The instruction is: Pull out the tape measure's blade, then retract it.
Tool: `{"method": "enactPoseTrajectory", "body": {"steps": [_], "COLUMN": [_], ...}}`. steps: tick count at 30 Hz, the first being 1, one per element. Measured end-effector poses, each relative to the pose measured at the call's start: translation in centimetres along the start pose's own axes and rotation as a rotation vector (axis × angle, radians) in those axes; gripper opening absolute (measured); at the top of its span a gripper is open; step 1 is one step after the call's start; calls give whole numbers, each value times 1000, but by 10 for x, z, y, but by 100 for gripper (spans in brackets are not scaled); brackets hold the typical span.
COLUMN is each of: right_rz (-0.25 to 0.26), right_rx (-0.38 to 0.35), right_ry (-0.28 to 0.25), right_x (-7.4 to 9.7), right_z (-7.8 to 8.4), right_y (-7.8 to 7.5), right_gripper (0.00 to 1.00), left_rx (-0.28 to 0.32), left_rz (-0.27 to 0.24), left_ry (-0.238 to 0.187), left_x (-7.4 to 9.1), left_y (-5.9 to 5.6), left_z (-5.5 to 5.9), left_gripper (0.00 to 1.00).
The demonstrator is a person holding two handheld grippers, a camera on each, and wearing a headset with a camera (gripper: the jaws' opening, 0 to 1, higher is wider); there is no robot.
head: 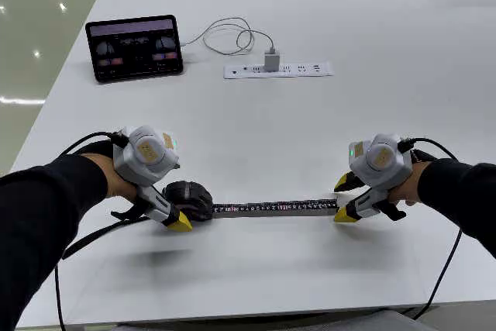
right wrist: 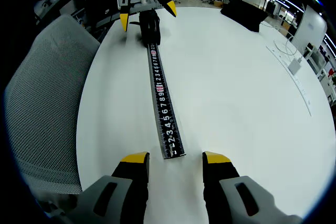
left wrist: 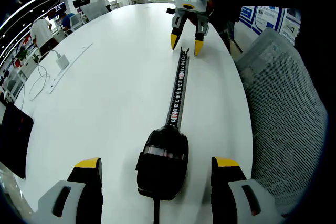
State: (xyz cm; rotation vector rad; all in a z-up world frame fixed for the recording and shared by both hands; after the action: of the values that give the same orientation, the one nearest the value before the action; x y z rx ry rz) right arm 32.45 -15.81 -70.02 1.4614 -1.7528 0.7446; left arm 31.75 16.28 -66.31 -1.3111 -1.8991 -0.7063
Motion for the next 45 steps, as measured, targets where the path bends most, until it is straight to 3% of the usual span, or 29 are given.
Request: {"method": "enactPoseTrajectory", "body": {"steps": [2,6,12,15,16,19,21,24,27,30,35,39,42,43,45], "right_rz": [4,13,25,45,48,87,107,127,144,150,163,189,229,240,255], "right_rx": [-21,-70,-111,-188,-193,-187,-217,-249,-262,-277,-286,-313,-367,-375,-381], "right_ry": [-9,-36,-54,-84,-85,-80,-114,-131,-139,-148,-166,-206,-255,-267,-274], "right_x": [1,1,2,3,4,6,7,7,8,8,9,15,20,21,23], "right_z": [0,-1,-2,-6,-6,-4,-7,-9,-8,-6,-4,-4,-4,-4,-3], "right_y": [0,0,1,1,-1,-4,-3,-2,1,5,15,18,18,18,20], "right_gripper": [39,47,61,68,70,82,89,100,100,100,100,100,100,100,100], "left_rx": [63,71,100,144,184,214,250,323,331,354,391,397,413,425,438], "left_rz": [0,-16,-42,-53,-64,-73,-85,-99,-115,-134,-162,-203,-229,-238,-247], "left_ry": [-4,-17,-37,-77,-94,-103,-110,-166,-211,-201,-249,-284,-273,-305,-308], "left_x": [0,2,6,9,10,12,13,15,18,17,20,23,26,28,30], "left_y": [0,1,4,5,4,5,4,5,3,0,-4,-9,-12,-14,-16], "left_z": [1,3,6,4,4,6,8,9,11,17,21,26,34,34,37], "left_gripper": [92,100,100,100,100,100,100,100,100,100,100,100,100,100,100]}}
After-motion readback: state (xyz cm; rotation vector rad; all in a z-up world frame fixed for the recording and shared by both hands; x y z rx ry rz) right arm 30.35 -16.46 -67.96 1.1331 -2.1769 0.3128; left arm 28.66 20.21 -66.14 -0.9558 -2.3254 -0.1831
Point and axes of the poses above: the centre of the closed fingertips' face, and the gripper's own axes: x roughly backward along the fingers, y roughly to its left, z roughly out of its underside, the point moved 6 cm from there along x, roughly backward along the fingers, and after that the axes turned 6 degrees about -y, right-handed, at the moved point
